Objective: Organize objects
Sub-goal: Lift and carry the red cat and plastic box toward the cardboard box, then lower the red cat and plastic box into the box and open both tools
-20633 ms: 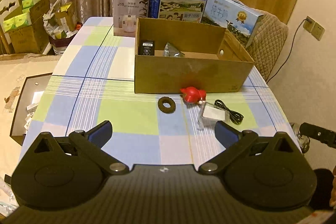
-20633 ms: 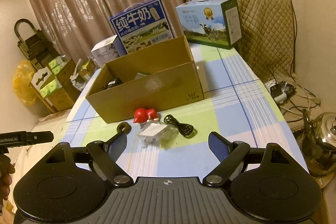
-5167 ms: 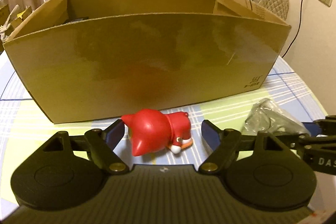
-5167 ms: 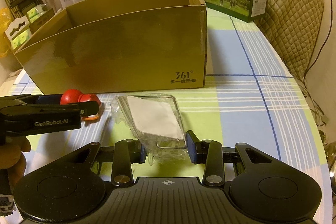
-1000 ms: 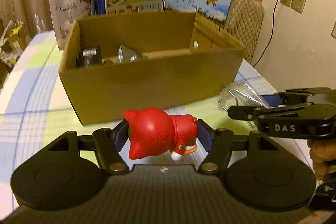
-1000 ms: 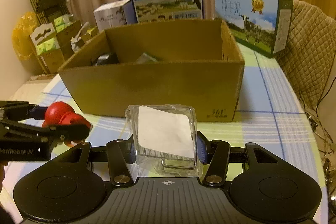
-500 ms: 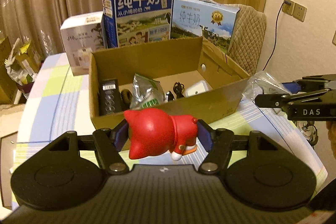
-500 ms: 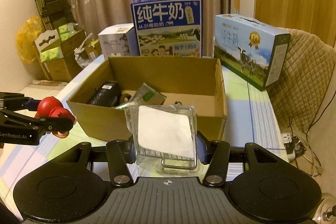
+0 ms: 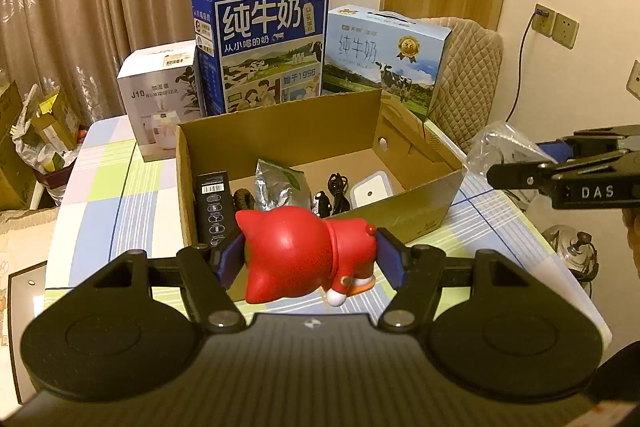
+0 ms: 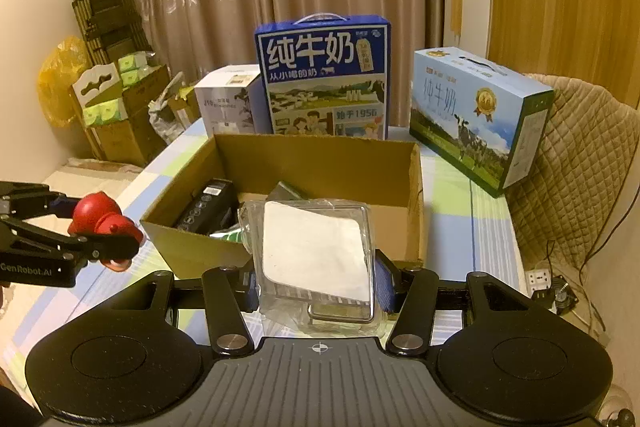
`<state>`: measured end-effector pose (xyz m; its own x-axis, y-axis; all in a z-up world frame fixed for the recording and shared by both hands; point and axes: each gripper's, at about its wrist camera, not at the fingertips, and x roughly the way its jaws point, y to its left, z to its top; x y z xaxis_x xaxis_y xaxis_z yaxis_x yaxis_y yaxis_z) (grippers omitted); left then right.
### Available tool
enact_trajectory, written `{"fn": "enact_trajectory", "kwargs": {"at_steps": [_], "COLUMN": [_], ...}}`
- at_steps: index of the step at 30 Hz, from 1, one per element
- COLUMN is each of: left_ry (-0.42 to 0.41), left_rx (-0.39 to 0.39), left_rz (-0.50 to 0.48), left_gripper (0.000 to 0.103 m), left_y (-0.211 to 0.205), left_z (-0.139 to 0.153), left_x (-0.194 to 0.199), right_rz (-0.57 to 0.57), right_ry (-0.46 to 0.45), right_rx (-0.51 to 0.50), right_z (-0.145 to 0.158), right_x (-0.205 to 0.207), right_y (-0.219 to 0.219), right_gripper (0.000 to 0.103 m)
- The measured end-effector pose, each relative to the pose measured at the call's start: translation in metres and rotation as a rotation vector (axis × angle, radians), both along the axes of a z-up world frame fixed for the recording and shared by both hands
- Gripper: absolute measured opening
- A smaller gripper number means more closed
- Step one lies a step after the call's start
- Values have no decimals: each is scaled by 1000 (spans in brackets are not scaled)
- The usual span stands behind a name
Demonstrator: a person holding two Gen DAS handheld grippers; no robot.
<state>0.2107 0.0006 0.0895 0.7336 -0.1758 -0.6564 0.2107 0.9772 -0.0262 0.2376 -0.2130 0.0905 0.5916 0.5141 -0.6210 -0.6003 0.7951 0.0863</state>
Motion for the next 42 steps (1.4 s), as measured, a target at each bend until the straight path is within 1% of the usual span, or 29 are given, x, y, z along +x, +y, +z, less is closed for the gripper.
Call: {"fn": "enact_trajectory", "kwargs": {"at_steps": [11,21,31,35,42], "left_ry": [16,27,53,63,76], "left_rx": [-6,-6,-39,-36,-61], "left_rz": [-7,11,45,48,67], "left_gripper": [64,64,64,64,64], "left_y": [1,14,27,29,37], "left_z": [1,5,4,0,-7], "left_x": [11,40,85,97,115], "right_rz": [6,6,18,16,21], "right_ry": [4,9,17,30,47], "right_rx": [-12,-39,-90,-102,-124], "right_z": [6,9,0,-6,-18], "right_x": [11,38,73,86,101], "right_y": [1,15,40,47,55], "right_gripper": [50,50,50,50,50]}}
